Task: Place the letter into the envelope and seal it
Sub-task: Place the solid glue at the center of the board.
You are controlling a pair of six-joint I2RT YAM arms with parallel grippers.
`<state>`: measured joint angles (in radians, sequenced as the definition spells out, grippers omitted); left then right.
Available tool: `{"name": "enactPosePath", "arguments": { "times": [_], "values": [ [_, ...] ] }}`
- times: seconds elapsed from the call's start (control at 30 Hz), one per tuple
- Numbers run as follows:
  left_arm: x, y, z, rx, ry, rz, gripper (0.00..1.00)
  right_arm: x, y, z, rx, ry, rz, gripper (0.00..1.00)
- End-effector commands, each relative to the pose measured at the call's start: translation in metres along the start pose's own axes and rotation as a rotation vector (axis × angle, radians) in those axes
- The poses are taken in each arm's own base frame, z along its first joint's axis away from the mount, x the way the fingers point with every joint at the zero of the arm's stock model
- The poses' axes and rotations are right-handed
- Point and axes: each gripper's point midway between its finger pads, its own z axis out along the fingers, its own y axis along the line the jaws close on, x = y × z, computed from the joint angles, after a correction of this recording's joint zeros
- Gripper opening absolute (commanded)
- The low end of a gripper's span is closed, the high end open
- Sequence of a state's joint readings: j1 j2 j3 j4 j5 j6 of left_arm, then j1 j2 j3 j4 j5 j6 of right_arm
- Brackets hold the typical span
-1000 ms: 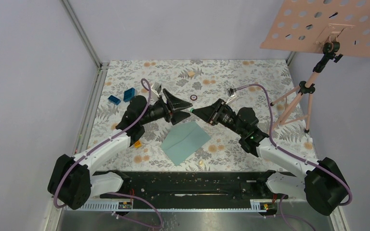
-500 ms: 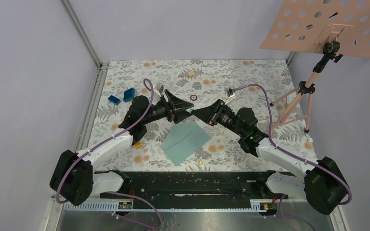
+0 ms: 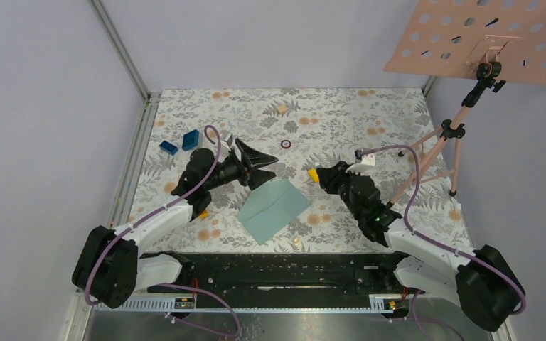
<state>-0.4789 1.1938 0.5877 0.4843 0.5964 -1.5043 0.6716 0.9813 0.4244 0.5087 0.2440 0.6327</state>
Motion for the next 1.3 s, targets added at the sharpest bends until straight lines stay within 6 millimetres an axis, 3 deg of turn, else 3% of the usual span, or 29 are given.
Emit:
{"name": "enactPosePath", "arguments": {
  "times": [0.0,0.3,0.57,0.77,1.07,1.27],
  "values": [
    [-0.005,-0.02,-0.009,0.064,-0.03,0.032,0.73,-0.023,-0.059,0.007,0.245,-0.226,-0.125,0.0],
    [-0.008,-0.015,-0.014,0.05,-0.045,0.032,0.73,-0.006,-0.094,0.034,0.378,-0.289,-0.084,0.0],
    [-0.011,-0.013,-0.016,0.038,-0.05,0.036,0.73,0.005,-0.104,0.048,0.374,-0.342,-0.035,0.07],
    [-0.013,-0.013,-0.018,0.037,-0.051,0.036,0.73,0.027,-0.116,0.052,0.376,-0.31,0.011,0.13],
    [-0.014,-0.013,-0.021,0.032,-0.056,0.035,0.73,0.055,-0.127,0.05,0.361,-0.262,0.087,0.56],
    [-0.015,-0.013,-0.022,0.029,-0.059,0.04,0.73,0.054,-0.127,0.047,0.353,-0.268,0.09,0.64]
  ]
}}
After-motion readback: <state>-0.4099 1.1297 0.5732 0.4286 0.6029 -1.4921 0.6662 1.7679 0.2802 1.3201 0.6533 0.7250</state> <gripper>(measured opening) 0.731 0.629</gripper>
